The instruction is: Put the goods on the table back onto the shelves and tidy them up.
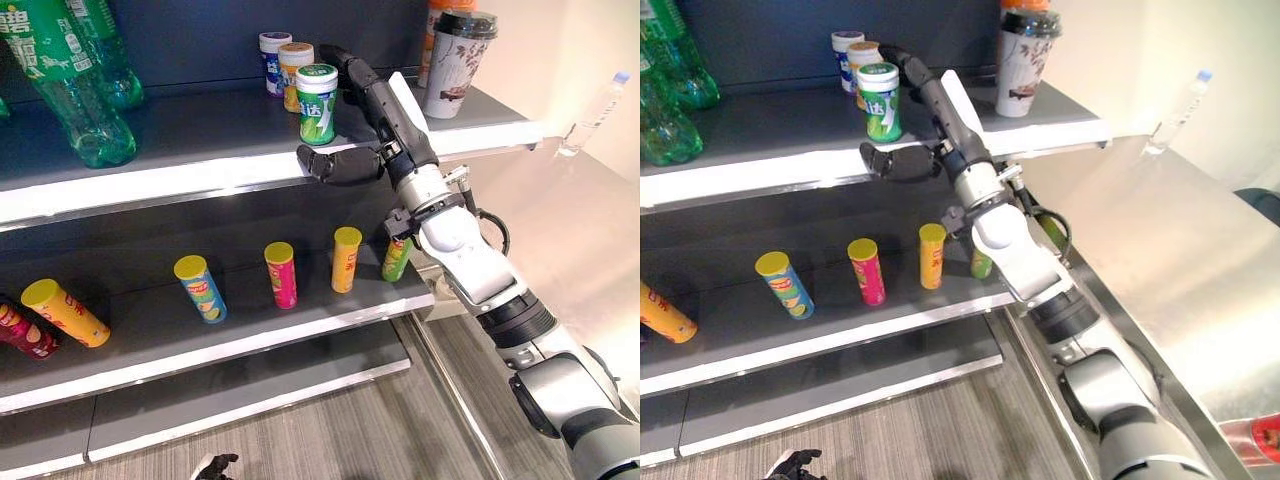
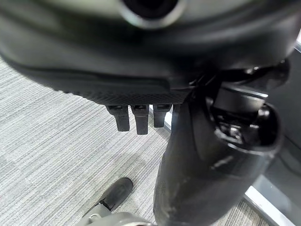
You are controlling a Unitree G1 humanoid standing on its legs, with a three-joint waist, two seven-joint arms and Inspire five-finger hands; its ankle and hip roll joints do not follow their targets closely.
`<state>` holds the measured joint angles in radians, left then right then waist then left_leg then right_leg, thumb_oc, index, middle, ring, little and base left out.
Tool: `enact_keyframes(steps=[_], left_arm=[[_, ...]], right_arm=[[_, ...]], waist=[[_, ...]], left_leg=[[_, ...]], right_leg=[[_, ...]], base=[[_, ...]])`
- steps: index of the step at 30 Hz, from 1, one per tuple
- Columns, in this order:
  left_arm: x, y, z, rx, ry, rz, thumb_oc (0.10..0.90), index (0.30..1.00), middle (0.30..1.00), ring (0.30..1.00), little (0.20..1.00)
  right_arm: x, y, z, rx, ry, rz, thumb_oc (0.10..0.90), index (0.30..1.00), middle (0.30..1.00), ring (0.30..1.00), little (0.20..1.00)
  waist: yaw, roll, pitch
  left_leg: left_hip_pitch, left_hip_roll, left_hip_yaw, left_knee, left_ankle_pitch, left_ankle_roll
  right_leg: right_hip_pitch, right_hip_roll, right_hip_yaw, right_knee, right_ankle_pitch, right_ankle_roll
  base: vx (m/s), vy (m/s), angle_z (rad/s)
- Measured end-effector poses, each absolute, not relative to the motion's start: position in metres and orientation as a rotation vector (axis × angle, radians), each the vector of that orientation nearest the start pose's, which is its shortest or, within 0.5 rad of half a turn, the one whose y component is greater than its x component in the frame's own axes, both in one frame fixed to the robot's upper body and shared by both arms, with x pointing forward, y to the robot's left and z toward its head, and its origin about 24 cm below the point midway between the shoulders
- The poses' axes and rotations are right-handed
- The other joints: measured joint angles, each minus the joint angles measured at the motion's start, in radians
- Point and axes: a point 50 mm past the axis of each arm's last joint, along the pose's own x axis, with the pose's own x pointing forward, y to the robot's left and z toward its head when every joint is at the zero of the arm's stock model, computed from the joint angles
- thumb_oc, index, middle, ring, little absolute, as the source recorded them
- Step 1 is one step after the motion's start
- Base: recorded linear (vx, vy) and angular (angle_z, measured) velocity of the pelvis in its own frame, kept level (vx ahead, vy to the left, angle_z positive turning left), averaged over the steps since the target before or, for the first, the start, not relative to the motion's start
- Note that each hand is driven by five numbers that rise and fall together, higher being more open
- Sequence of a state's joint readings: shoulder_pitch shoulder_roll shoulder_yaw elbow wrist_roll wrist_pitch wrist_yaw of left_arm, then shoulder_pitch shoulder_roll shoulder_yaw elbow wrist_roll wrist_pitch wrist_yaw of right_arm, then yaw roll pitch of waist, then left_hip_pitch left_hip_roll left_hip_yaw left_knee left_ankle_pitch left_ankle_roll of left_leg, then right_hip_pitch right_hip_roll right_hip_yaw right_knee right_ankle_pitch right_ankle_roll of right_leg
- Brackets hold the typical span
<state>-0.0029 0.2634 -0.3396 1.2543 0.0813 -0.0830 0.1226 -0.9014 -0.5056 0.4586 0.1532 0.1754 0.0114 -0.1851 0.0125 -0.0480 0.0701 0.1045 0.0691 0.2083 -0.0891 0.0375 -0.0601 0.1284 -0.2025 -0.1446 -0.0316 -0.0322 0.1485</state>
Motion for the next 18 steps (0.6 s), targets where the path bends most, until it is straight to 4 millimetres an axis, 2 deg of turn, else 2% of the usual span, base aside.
enact_keyframes(steps=[7, 14, 18], left_arm=[[0.09, 0.231, -0.161, 0.569, 1.156, -0.095, 0.8, 0.9, 0.9, 0.9, 0.9], [0.09, 0.231, -0.161, 0.574, 1.156, -0.09, 0.8, 0.9, 0.9, 0.9, 0.9], [0.09, 0.231, -0.161, 0.577, 1.156, -0.087, 0.8, 0.9, 0.9, 0.9, 0.9]], right_arm=[[0.348, -0.112, 0.257, -0.514, -0.646, 0.19, 0.8, 0.9, 0.9, 0.9, 0.9], [0.346, -0.138, 0.278, -0.496, -0.717, 0.021, 0.8, 0.9, 0.9, 0.9, 0.9], [0.341, -0.14, 0.286, -0.475, -0.755, 0.005, 0.8, 0.9, 0.9, 0.9, 0.9]], waist=[[0.0, 0.0, -0.001], [-0.006, 0.0, -0.001], [-0.022, 0.0, -0.001]], left_leg=[[0.001, 0.0, 0.0, 0.0, 0.0, 0.0], [0.006, 0.0, 0.006, 0.0, 0.0, 0.0], [0.008, 0.0, 0.007, 0.0, 0.0, 0.0]], right_leg=[[0.0, 0.0, 0.0, 0.0, 0.0, 0.0], [-0.001, 0.0, 0.011, 0.0, 0.0, 0.0], [-0.003, 0.0, 0.012, 0.0, 0.0, 0.0]], base=[[0.0, 0.0, 0.0], [-0.01, -0.002, -0.03], [0.0, 0.0, -0.01]])
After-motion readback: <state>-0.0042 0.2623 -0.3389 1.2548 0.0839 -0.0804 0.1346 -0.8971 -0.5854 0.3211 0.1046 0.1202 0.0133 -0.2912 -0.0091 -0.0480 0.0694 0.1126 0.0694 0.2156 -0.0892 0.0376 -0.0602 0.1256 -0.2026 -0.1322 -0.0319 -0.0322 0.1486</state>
